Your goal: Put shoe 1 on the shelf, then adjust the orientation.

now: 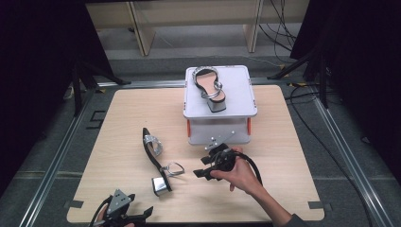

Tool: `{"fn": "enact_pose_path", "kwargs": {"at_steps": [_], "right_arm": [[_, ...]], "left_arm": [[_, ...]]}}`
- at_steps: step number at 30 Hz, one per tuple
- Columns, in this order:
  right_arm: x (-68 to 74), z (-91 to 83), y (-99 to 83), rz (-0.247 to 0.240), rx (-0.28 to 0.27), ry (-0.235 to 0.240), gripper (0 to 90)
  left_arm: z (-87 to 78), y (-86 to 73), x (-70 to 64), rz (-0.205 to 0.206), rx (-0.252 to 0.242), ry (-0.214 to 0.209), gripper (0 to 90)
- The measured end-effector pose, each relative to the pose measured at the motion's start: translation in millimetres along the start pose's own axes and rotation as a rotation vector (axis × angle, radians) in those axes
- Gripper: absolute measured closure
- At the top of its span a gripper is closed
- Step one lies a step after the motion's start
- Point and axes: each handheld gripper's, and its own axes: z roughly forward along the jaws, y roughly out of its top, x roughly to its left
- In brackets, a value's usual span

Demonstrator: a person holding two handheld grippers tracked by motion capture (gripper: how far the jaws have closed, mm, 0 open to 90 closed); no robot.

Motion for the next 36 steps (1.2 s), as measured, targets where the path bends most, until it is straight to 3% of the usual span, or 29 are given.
{"fn": "enact_pose_path", "kwargs": {"at_steps": [3, 4, 6, 7, 9, 10, 11, 12, 13, 14, 15, 16, 17, 18, 20, 21, 22, 23, 26, 28, 29, 31, 32, 33, 35, 36], "right_arm": [[5.1, 16.4, -4.1, -0.02, 0.03, 0.002, 41.6], [7.3, 21.2, -4.7, -0.031, 0.035, 0.007, 42.6], [11.1, 31.1, -5.7, -0.05, 0.04, -0.004, 44.1], [12.3, 35.5, -6.0, -0.07, 0.049, -0.008, 44.4], [15.2, 43.0, -5.8, -0.083, 0.052, -0.017, 45.9], [17.0, 47.7, -5.1, -0.087, 0.045, -0.023, 46.5], [17.5, 51.7, -4.3, -0.091, 0.045, -0.019, 46.5], [17.6, 55.3, -3.5, -0.089, 0.045, -0.023, 46.5], [17.6, 59.2, -2.7, -0.092, 0.048, -0.024, 46.5], [17.1, 63.1, -2.0, -0.089, 0.055, -0.026, 46.5], [16.0, 66.8, -1.0, -0.088, 0.053, -0.023, 46.5], [15.2, 70.9, -0.2, -0.088, 0.043, -0.028, 46.8], [14.7, 74.8, 0.8, -0.091, 0.041, -0.028, 46.9], [14.6, 79.1, 1.2, -0.085, 0.039, -0.024, 47.5], [13.2, 85.2, 2.3, -0.088, 0.039, -0.022, 48.2], [12.1, 89.7, 2.8, -0.086, 0.035, -0.011, 49.0], [11.1, 92.4, 3.4, -0.091, 0.024, -0.007, 51.8], [10.2, 95.0, 3.9, -0.084, 0.017, 0.004, 54.8], [9.5, 102.4, 5.6, -0.096, 0.017, 0.03, 66.5], [8.8, 103.4, 6.6, -0.114, 0.01, 0.01, 71.6], [8.5, 103.2, 6.7, -0.108, -0.01, 0.012, 74.7], [8.2, 102.1, 7.6, -0.112, -0.025, 0.018, 79.0], [8.4, 101.5, 7.7, -0.114, -0.032, 0.028, 80.0], [9.8, 99.1, 8.2, -0.1, -0.03, 0.032, 80.2], [12.8, 95.6, 10.5, -0.117, -0.041, 0.041, 80.4], [14.2, 93.3, 12.0, -0.125, -0.043, 0.031, 80.5]], "left_arm": [[0.0, 0.9, 1.0, 0.022, -0.013, -0.004, 17.6], [-0.4, 2.1, 3.7, 0.067, -0.005, -0.004, 17.6], [-0.7, 1.7, -1.4, 0.016, -0.012, -0.002, 17.6], [-0.5, 2.4, -0.1, 0.048, -0.018, -0.004, 17.6], [0.8, 4.0, 0.1, 0.064, -0.03, -0.006, 17.6], [1.0, 5.0, 2.5, 0.103, -0.019, -0.003, 17.8], [2.1, 4.6, -1.8, 0.051, -0.029, -0.006, 17.8], [2.7, 4.7, -3.4, 0.049, -0.023, -0.007, 17.7], [3.6, 6.3, -1.4, 0.11, -0.013, -0.009, 17.5], [4.7, 6.3, -5.8, 0.072, -0.015, -0.01, 17.5], [5.4, 7.6, -7.9, 0.065, -0.016, -0.013, 17.4], [6.0, 8.9, -9.0, 0.068, -0.019, -0.009, 17.3], [6.8, 11.6, -7.3, 0.116, -0.021, -0.005, 17.2], [7.0, 10.7, -9.8, 0.091, -0.021, 0.002, 17.1], [7.2, 9.4, -9.7, 0.079, -0.015, 0.0, 17.1], [7.1, 9.5, -7.1, 0.094, -0.007, 0.004, 17.0], [7.2, 10.0, -3.9, 0.121, -0.002, 0.006, 17.0], [7.0, 8.4, -7.6, 0.053, 0.001, 0.011, 16.9], [6.8, 7.0, -6.4, 0.085, 0.015, 0.009, 16.9], [6.3, 6.4, -6.6, 0.077, 0.014, 0.003, 17.0], [6.1, 5.7, -8.1, 0.048, 0.007, 0.007, 16.9], [6.6, 8.6, 0.5, 0.162, -0.001, 0.008, 17.0], [5.2, 5.5, -6.0, 0.068, -0.003, 0.008, 17.0], [5.5, 5.2, -5.5, 0.074, -0.011, 0.002, 17.0], [3.9, 3.7, -7.3, 0.03, 0.0, 0.002, 17.1], [4.2, 4.1, -5.8, 0.04, -0.01, 0.001, 17.1]]}}
